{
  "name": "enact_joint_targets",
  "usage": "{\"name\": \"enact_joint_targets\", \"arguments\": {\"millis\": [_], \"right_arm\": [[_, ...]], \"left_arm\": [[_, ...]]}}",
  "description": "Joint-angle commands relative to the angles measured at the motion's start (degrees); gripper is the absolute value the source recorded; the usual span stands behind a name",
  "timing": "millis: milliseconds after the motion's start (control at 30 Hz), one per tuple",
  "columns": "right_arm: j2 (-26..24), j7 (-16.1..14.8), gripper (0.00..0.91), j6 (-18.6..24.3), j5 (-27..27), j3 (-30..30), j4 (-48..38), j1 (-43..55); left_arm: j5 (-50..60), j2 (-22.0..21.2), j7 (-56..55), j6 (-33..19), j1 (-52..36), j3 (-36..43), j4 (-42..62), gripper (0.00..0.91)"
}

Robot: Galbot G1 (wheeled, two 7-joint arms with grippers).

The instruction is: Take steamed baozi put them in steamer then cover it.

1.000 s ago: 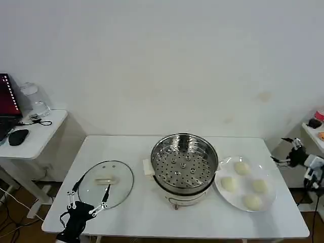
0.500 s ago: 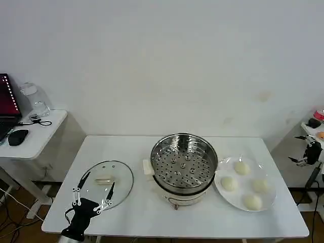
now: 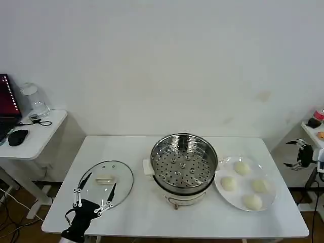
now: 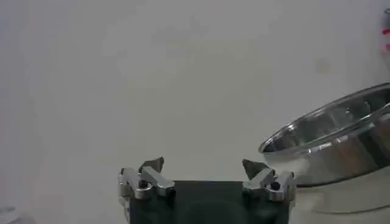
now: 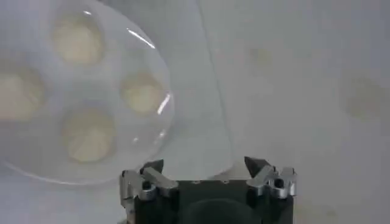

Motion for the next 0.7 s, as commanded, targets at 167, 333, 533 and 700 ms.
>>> {"name": "enact_joint_targets", "arguments": {"millis": [167,333,533,700], "right_arm": [[10.5,-10.5,0.907,2.3,3.0,-33.2,-9.7,32.4],[13.7,-12.8,0.907,1.9,3.2,-38.0,-11.1,35.0],[16.9,-15.2,0.907,1.8,1.1,-42.4,-15.6,36.1],[18.7,-15.5,0.907,2.1,0.8,-42.2,-18.5,34.3]], "left_arm": [[0.1,-1.3,-0.1,-1.5,1.5,-0.5,-0.5,0.907],[0.3,-2.4,-0.1,-1.6,1.9,-0.7,-1.1,0.907],[0.6,-3.2,-0.1,-2.4,2.4,-0.8,-0.7,0.907],[-0.2,-3.2,-0.3,-2.7,1.9,-1.8,0.2,0.907]]}}
